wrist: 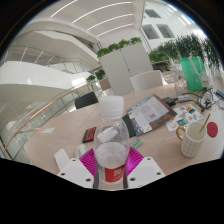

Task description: Pour water

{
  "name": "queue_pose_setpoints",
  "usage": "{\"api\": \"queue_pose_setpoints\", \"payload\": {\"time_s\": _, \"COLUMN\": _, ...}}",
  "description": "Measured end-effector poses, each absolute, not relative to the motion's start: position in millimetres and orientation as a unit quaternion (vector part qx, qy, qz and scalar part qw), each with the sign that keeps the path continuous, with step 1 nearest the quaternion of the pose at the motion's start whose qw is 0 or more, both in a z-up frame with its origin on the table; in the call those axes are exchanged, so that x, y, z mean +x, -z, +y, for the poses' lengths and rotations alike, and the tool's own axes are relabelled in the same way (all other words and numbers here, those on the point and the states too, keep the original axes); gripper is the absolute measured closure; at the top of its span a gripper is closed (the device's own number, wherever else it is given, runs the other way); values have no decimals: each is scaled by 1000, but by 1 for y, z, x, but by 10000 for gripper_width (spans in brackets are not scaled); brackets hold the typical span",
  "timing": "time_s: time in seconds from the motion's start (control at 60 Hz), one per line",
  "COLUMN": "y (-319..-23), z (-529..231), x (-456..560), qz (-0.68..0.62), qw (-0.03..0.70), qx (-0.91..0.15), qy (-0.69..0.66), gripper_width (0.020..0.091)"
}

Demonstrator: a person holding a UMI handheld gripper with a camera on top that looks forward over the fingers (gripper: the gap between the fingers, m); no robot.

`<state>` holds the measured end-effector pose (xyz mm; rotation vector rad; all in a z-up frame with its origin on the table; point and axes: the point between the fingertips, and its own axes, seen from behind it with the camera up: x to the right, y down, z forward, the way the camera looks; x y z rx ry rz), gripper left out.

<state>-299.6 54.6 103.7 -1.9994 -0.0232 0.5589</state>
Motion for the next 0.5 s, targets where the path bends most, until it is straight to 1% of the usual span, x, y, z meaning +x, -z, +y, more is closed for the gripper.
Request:
{"api": "queue_pose_setpoints", "payload": {"time_s": 0.017, "y": -111, "z": 58, "x": -294, "qz": 13, "qw": 500, "qx": -828, "qy": -253, "gripper_width": 777}}
{"api": "queue_pose_setpoints", "payload": {"time_s": 0.033, "y": -117, "z": 60, "x": -289, "qz": 37, "qw": 491, "qx": -826, "qy": -275, "gripper_width": 810}}
{"api": "queue_pose_setpoints", "payload": {"time_s": 0.05, "y": -123, "z": 63, "x": -284, "qz": 61, "qw": 480, "qx": -823, "qy": -296, "gripper_width": 778}}
{"api": "queue_pose_setpoints", "payload": {"time_s": 0.083, "y": -138, "z": 65, "x": -277, "qz": 114, "qw": 457, "qx": -817, "qy": -333, "gripper_width": 778}}
{"api": "queue_pose_setpoints", "payload": {"time_s": 0.1, "y": -134, "z": 71, "x": -271, "qz": 134, "qw": 444, "qx": -811, "qy": -357, "gripper_width": 778}}
{"api": "queue_pose_setpoints", "payload": {"time_s": 0.167, "y": -141, "z": 79, "x": -250, "qz": 224, "qw": 377, "qx": -782, "qy": -443, "gripper_width": 776}}
{"api": "queue_pose_setpoints", "payload": {"time_s": 0.183, "y": -141, "z": 80, "x": -246, "qz": 247, "qw": 359, "qx": -772, "qy": -463, "gripper_width": 815}}
{"api": "queue_pose_setpoints", "payload": {"time_s": 0.2, "y": -142, "z": 82, "x": -243, "qz": 269, "qw": 340, "qx": -760, "qy": -485, "gripper_width": 779}}
{"api": "queue_pose_setpoints", "payload": {"time_s": 0.233, "y": -146, "z": 85, "x": -251, "qz": 319, "qw": 301, "qx": -740, "qy": -510, "gripper_width": 779}}
{"api": "queue_pose_setpoints", "payload": {"time_s": 0.283, "y": -150, "z": 87, "x": -249, "qz": 372, "qw": 223, "qx": -689, "qy": -581, "gripper_width": 780}}
{"api": "queue_pose_setpoints", "payload": {"time_s": 0.35, "y": -170, "z": 86, "x": -246, "qz": 434, "qw": 137, "qx": -609, "qy": -650, "gripper_width": 780}}
{"api": "queue_pose_setpoints", "payload": {"time_s": 0.383, "y": -177, "z": 88, "x": -243, "qz": 448, "qw": 110, "qx": -576, "qy": -676, "gripper_width": 779}}
{"api": "queue_pose_setpoints", "payload": {"time_s": 0.45, "y": -180, "z": 90, "x": -233, "qz": 466, "qw": 88, "qx": -540, "qy": -695, "gripper_width": 778}}
{"api": "queue_pose_setpoints", "payload": {"time_s": 0.467, "y": -193, "z": 86, "x": -219, "qz": 465, "qw": 64, "qx": -523, "qy": -711, "gripper_width": 778}}
{"api": "queue_pose_setpoints", "payload": {"time_s": 0.483, "y": -186, "z": 97, "x": -236, "qz": 482, "qw": 76, "qx": -527, "qy": -696, "gripper_width": 778}}
{"api": "queue_pose_setpoints", "payload": {"time_s": 0.5, "y": -187, "z": 97, "x": -235, "qz": 485, "qw": 73, "qx": -520, "qy": -699, "gripper_width": 779}}
